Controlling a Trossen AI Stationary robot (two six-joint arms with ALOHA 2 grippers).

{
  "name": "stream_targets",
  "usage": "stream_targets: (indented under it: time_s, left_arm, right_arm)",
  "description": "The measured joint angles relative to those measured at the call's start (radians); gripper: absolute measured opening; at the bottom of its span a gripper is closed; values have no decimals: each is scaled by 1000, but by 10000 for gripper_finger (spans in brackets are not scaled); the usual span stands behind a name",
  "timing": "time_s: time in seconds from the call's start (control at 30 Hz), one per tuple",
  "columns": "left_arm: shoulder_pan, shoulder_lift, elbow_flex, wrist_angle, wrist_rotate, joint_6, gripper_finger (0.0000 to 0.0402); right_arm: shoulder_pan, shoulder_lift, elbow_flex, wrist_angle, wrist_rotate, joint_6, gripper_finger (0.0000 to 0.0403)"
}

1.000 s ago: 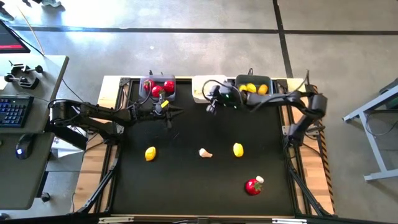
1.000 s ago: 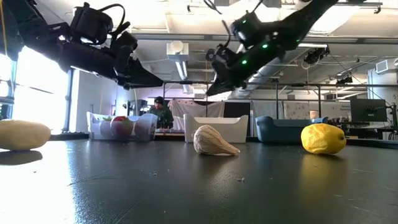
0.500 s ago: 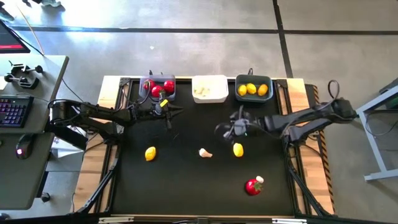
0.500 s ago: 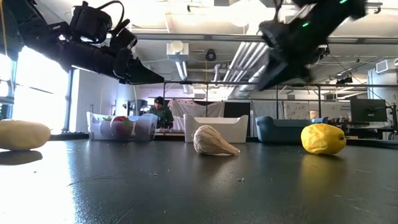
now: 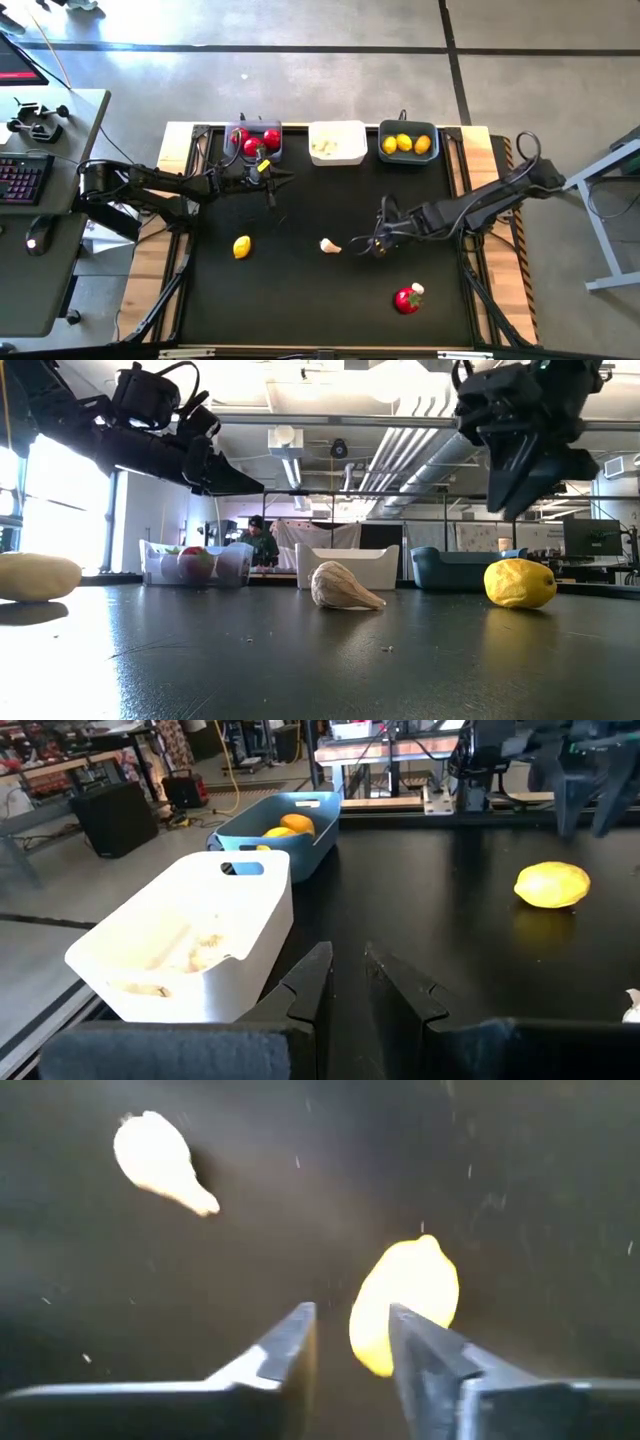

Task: Sort produce into baskets
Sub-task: Put the lemon into the blue bin

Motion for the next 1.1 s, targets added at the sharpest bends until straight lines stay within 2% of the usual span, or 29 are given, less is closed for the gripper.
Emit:
stream_targets:
  time_s: [0.23,0.33,0.47,0.7,0.8,0.97,1.1]
  left_arm:
    - [0,0,0,0,-1,0,48]
    - [0,0,0,0,-1,0,48]
    - [0,0,0,-1,-2,-1,48]
    - [0,0,0,-1,-2,-8,48]
    - [0,0,0,-1,-2,-7,48]
    - [0,0,0,-1,-2,-8,48]
    - [0,0,0,-1,-2,-8,48]
  right_arm:
    - [3,88,25,-43,-64,48,253]
    - [0,119,25,-50,-65,67,284]
    - [-2,159,25,-71,-66,75,298]
    - [-13,230,25,-57,-65,63,297]
    - [-26,240,25,-55,-66,39,281]
    - [-53,227,25,-54,-71,-13,210]
    - [-74,191,25,-58,-77,-152,134]
